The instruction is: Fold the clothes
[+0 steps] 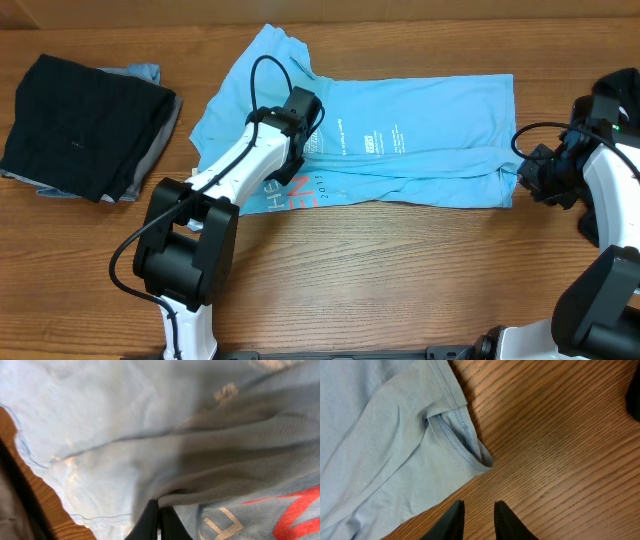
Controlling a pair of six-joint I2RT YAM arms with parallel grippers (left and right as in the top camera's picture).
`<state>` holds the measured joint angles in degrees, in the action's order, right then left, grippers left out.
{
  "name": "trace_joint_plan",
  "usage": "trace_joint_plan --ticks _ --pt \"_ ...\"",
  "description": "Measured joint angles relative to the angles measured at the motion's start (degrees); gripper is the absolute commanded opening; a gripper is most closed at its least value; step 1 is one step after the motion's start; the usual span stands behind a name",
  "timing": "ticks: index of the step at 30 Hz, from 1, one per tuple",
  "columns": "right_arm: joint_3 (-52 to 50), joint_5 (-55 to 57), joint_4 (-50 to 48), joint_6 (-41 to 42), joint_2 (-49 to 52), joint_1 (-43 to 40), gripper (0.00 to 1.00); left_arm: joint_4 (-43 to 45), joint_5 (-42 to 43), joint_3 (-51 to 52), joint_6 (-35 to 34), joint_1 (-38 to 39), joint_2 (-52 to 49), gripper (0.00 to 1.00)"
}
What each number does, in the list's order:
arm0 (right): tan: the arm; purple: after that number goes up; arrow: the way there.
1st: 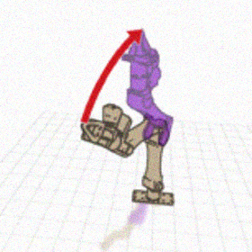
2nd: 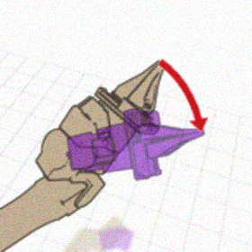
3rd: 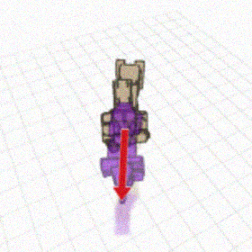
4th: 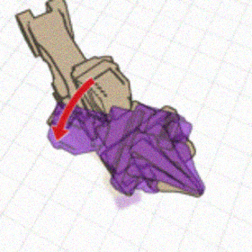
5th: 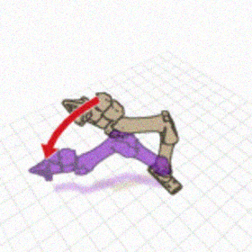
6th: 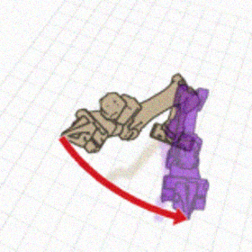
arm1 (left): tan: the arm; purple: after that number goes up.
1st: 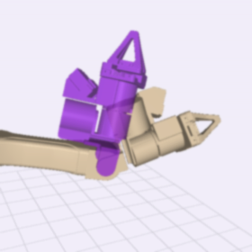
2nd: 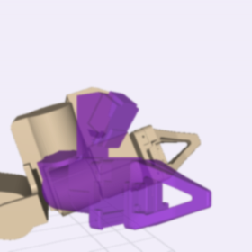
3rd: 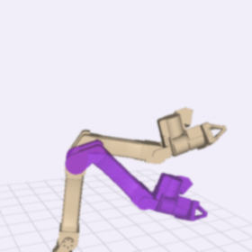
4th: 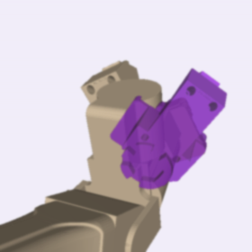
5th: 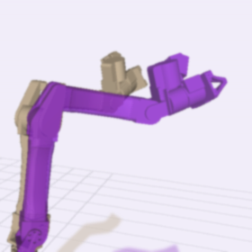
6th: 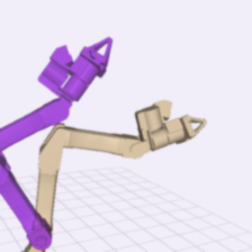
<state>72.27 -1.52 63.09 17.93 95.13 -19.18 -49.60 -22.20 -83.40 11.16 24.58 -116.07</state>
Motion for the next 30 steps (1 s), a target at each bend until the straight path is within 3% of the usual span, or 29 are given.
trace_joint_plan --ticks 7,14,16,23,26,30 --pt "0.00 -0.02 -0.07 0.00 0.00 0.00 0.24 0.52 -2.40 -3.28 0.20 0.00 0.00 0.04" --pt "0.00 -0.02 -0.11 0.00 0.00 0.00 0.24 7.17 -4.24 -4.17 5.70 0.00 0.00 0.04" --pt "0.00 -0.02 -0.13 -0.02 0.00 -0.02 0.24 9.25 -4.26 -4.20 6.58 0.00 0.00 0.09" --pt "0.00 -0.02 -0.09 0.02 0.00 0.00 0.24 17.66 -4.20 -4.28 8.17 -0.07 0.00 0.42" --pt "0.00 -0.04 -0.07 0.00 0.00 0.00 0.24 20.09 -3.52 -4.31 8.46 -0.55 -0.02 0.45" --pt "0.00 -0.04 -0.07 0.02 0.00 -0.02 0.24 20.15 -3.26 -4.68 5.55 -2.27 -0.02 0.39"
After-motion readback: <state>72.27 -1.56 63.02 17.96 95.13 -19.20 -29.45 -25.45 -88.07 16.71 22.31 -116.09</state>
